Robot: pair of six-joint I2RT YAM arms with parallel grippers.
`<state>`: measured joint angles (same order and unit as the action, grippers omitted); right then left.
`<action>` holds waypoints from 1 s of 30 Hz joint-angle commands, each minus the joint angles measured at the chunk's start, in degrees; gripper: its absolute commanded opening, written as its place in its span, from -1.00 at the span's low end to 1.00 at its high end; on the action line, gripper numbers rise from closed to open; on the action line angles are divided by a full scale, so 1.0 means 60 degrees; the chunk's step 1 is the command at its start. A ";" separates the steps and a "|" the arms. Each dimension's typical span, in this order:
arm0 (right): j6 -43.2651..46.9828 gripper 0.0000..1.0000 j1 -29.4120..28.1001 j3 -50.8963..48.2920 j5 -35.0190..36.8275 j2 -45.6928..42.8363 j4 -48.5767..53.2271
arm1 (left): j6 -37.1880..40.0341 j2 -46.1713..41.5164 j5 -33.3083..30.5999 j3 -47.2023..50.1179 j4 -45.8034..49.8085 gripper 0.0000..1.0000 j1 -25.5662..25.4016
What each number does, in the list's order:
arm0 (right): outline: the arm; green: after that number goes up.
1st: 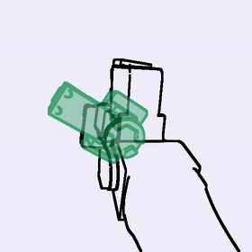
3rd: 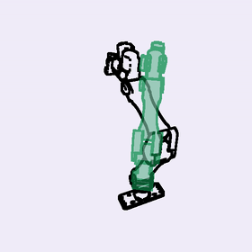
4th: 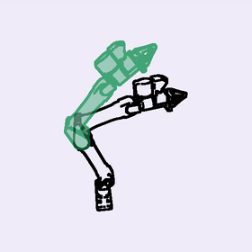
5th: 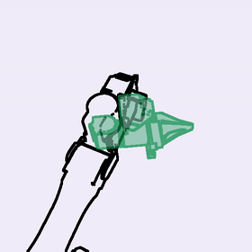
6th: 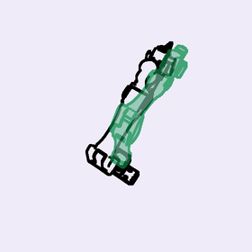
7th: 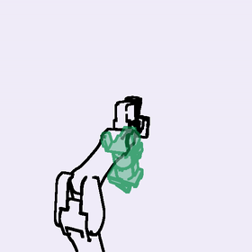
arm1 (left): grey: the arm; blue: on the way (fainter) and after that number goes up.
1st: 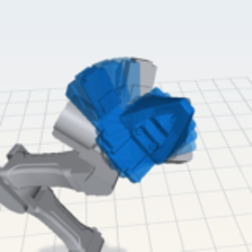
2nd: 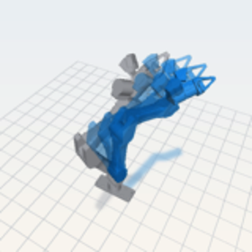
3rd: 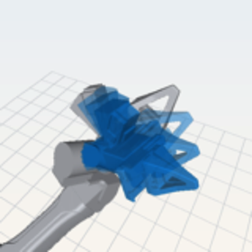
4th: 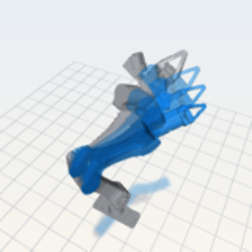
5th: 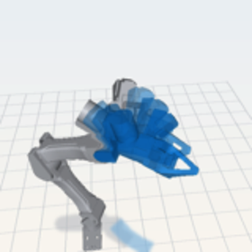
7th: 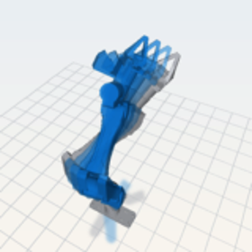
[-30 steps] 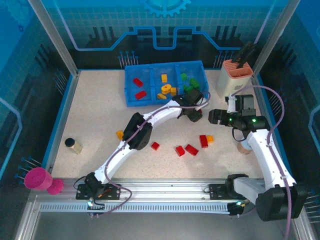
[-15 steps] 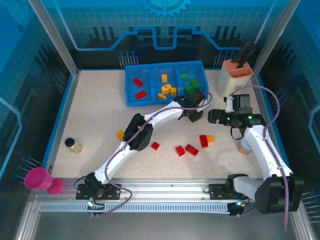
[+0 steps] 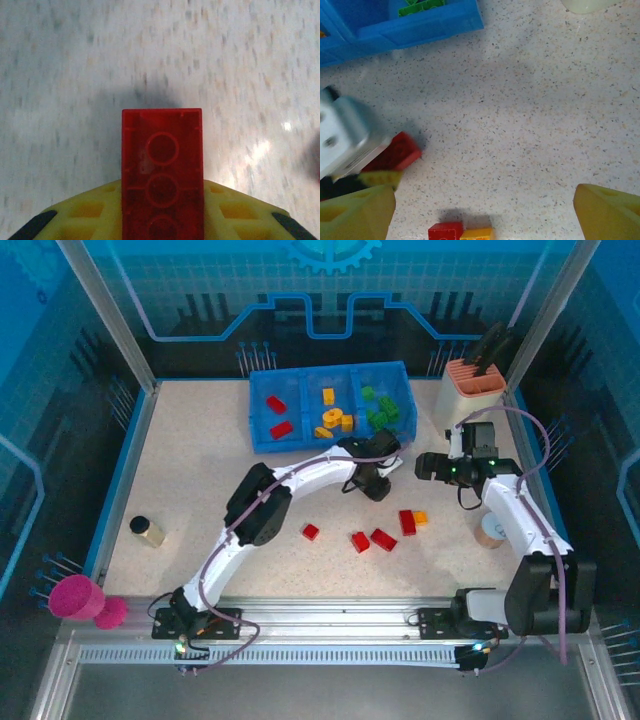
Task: Sort the legos into containers by color
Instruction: Pick up the lego from the center of the table, then place the lego in the container.
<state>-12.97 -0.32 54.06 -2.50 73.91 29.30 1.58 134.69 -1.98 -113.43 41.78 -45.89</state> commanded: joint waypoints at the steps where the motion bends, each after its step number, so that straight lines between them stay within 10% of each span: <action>1: 0.0066 0.86 0.0142 -0.0183 -0.0503 0.0117 -0.0076 | -0.0660 -0.1867 -0.0033 0.0591 0.0163 -0.60 0.0398; 16: -0.1023 0.77 -0.1530 -0.0665 0.0132 0.0086 0.1054 | -0.1331 -0.2459 -0.0491 -0.0379 -0.0461 -0.63 0.4822; 30: -0.2545 0.62 -0.2225 -0.1115 0.1477 -0.0001 0.2326 | -0.1690 0.1614 -0.0106 -0.4437 0.1040 -0.62 0.5570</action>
<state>-25.52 -12.99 47.81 3.64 74.06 40.56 -6.87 143.13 -4.51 -138.28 45.01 -13.13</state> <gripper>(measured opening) 0.812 0.337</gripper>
